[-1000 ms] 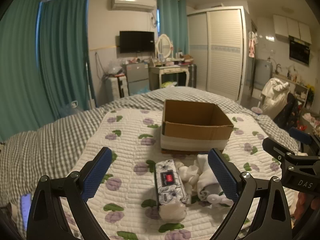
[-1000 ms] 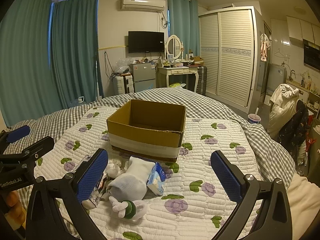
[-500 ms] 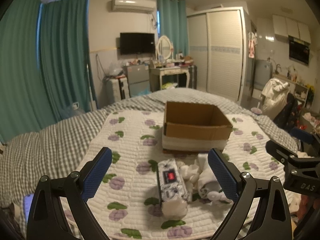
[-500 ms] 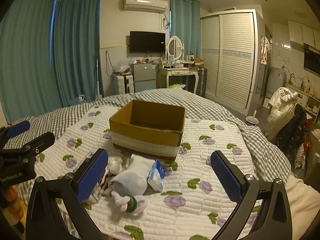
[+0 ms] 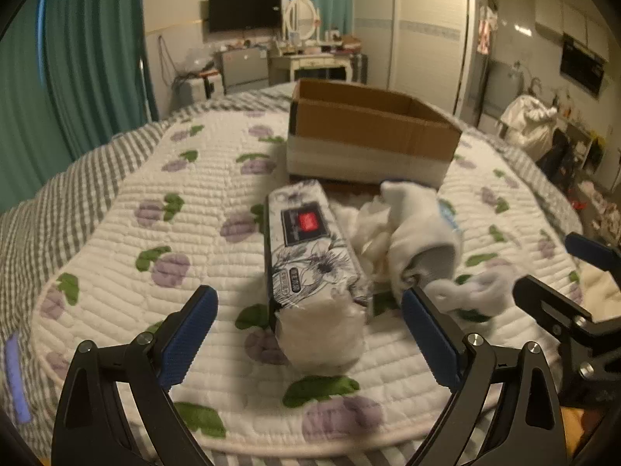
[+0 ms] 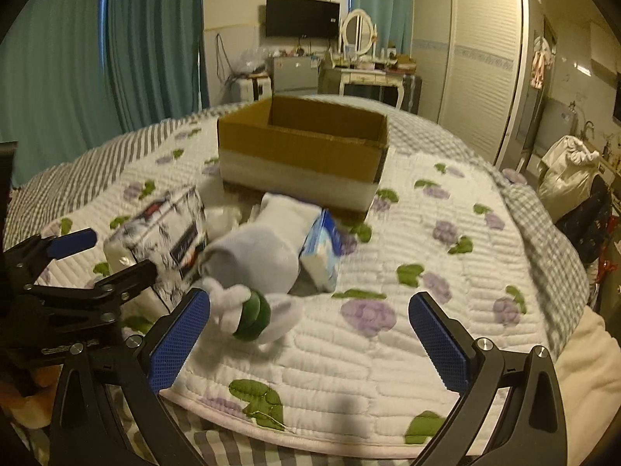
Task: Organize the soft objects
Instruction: 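Grasp the plastic-wrapped white roll with the left tool while the right tool grasps the white plush toy, then carry both items over the cardboard box and open both tools to drop them in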
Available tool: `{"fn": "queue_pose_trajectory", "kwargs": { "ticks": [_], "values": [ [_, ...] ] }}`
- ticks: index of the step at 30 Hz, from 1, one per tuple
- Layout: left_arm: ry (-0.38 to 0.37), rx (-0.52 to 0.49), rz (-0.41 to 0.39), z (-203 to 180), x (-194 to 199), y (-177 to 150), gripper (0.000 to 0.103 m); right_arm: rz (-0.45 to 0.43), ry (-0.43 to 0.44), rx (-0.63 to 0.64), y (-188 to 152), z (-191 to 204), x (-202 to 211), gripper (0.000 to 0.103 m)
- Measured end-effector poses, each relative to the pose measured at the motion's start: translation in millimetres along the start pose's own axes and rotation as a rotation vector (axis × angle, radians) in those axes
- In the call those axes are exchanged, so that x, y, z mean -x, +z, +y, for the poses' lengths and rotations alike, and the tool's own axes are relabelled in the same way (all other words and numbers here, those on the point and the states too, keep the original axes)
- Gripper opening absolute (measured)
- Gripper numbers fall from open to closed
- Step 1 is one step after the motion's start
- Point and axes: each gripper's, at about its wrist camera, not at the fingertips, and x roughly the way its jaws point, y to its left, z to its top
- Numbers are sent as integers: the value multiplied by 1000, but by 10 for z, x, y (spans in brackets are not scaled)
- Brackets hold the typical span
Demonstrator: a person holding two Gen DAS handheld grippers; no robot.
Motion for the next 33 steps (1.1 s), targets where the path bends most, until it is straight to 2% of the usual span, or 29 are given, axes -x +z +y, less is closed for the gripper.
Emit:
{"fn": "queue_pose_trajectory", "kwargs": {
  "ticks": [5, 7, 9, 12, 14, 16, 18, 22, 28, 33],
  "values": [
    [-41, 4, 33, 83, -184, -24, 67, 47, 14, 22, -37, 115, -201, 103],
    [-69, 1, 36, 121, -219, -37, 50, 66, 19, 28, -50, 160, -278, 102],
    [-76, -7, 29, 143, -214, -49, 48, 85, 27, 28, -56, 200, -353, 101],
    [-82, -25, 22, 154, -184, -53, 44, 108, 40, 21, -48, 232, -446, 91],
    [-87, -28, 23, 177, -174, -41, 44, 125, 54, 11, -41, 243, -491, 82],
    [-89, -28, 26, 204, -157, -34, 44, 135, 80, 1, -37, 255, -512, 63],
    [-93, -22, 26, 228, -129, -19, 44, 140, 99, -5, -35, 269, -510, 56],
    [-102, -4, 12, 265, -4, 2, 44, 124, 107, 6, -24, 306, -431, 51],
    [-83, -22, -49, 229, 309, 104, 44, 48, 113, 0, 84, 292, -113, 50],
    [-60, -51, -120, 193, 546, 311, 44, -30, 111, -7, 263, 237, 169, 50]
  ]
}}
